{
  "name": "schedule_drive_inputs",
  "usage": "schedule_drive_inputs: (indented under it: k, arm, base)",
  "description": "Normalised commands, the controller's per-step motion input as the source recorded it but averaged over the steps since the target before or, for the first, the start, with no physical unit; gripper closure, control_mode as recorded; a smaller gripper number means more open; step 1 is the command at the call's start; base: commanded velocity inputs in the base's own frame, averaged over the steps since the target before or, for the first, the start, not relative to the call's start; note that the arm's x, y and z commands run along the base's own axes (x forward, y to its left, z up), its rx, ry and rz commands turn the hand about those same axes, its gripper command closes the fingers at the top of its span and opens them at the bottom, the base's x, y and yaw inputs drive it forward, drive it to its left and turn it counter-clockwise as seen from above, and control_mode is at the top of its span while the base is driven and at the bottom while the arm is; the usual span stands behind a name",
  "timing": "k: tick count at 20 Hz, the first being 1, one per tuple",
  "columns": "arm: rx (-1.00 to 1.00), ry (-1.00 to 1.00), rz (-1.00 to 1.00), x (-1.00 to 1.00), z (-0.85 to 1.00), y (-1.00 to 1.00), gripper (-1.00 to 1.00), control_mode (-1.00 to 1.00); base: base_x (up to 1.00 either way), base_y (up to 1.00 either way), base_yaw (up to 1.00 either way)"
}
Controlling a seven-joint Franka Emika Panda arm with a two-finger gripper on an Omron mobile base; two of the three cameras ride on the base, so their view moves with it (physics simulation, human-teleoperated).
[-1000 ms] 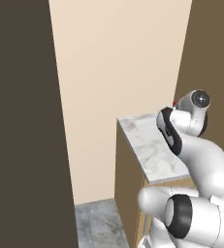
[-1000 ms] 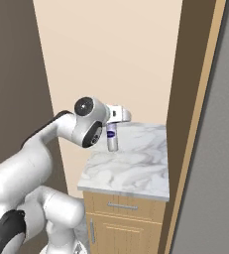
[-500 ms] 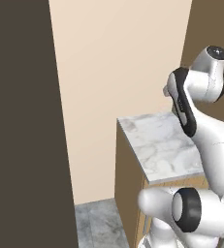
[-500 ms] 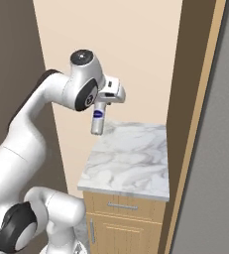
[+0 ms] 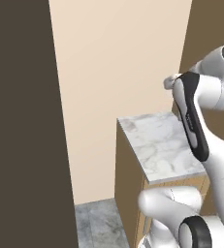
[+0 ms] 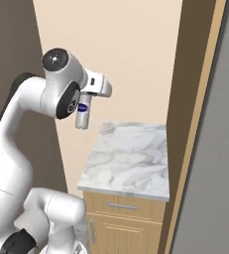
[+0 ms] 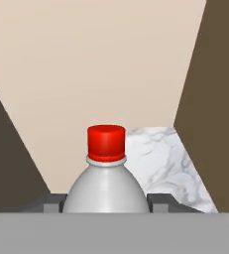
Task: Take the bottled waters from the counter and place them in the freezer to freeze. Close the freezer door after placing the bottles.
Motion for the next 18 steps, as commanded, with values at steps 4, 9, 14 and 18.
schedule_drive_inputs:
  k: [4, 9, 14, 18]
  arm:
    - [-0.02, -0.5, -0.08, -0.44, 0.14, 0.31, 1.0, -1.0]
    - [0.0, -0.46, -0.17, -0.49, 0.1, 0.11, 1.0, -1.0]
    - [0.0, -0.37, -0.23, -0.46, 0.1, 0.0, 1.0, -1.0]
    - [-0.01, -0.29, -0.17, -0.37, 0.03, 0.0, 1.0, -1.0]
  base:
    - [0.0, 0.0, 0.0]
    - [0.0, 0.0, 0.0]
    - [0.0, 0.0, 0.0]
    - [0.0, 0.0, 0.0]
